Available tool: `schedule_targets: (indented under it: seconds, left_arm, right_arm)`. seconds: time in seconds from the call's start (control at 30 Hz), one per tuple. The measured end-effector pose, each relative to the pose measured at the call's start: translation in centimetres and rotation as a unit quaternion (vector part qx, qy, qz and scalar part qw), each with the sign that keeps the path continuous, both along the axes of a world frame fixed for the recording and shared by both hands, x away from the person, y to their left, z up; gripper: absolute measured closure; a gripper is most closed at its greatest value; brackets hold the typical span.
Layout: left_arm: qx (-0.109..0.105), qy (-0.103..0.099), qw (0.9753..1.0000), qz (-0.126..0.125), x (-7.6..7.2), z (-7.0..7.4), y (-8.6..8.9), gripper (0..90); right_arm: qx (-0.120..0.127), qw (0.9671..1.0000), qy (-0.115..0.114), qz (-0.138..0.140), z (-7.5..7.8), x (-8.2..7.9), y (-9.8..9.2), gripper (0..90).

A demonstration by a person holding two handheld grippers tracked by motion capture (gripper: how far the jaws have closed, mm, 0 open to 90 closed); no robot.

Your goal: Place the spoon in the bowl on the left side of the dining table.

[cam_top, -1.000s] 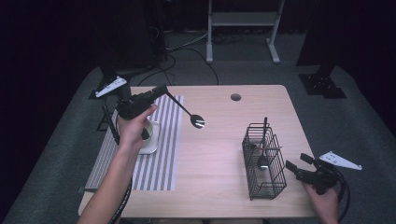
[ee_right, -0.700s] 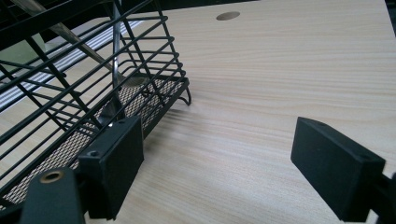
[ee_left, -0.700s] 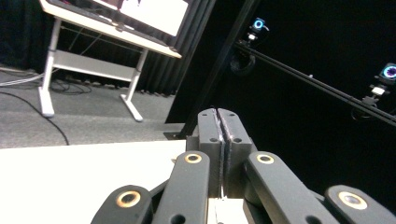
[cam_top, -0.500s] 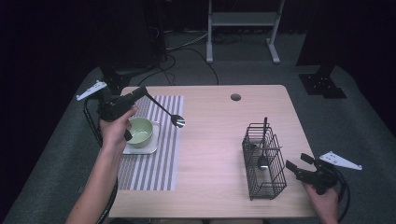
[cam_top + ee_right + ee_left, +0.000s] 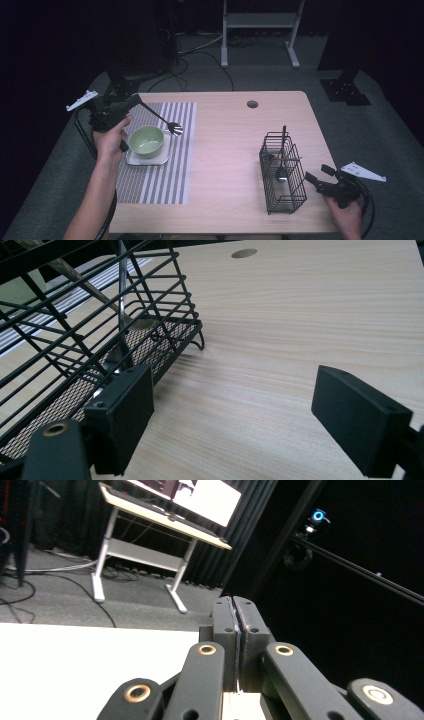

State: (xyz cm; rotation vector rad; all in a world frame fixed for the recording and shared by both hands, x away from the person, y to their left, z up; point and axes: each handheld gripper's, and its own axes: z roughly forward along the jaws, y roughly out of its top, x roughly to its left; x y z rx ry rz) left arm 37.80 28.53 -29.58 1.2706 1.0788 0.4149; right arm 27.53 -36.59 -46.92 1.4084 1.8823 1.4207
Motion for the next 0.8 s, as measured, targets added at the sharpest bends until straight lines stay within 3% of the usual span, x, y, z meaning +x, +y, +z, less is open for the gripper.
schedule_targets:
  seconds: [0.37, 0.8]
  left_arm:
    - [-0.002, 0.018, 0.9987, 0.047, -0.2, -1.3, 3.3, 89.3]
    - [-0.004, 0.025, 0.9963, 0.083, -0.5, -2.3, 5.4, 89.2]
  right_arm:
    - [-0.002, 1.0, 0.001, 0.001, 0.0, 0.0, 0.0, 16.1]
    - [-0.002, 1.0, 0.001, -0.001, -0.1, 0.1, 0.0, 16.1]
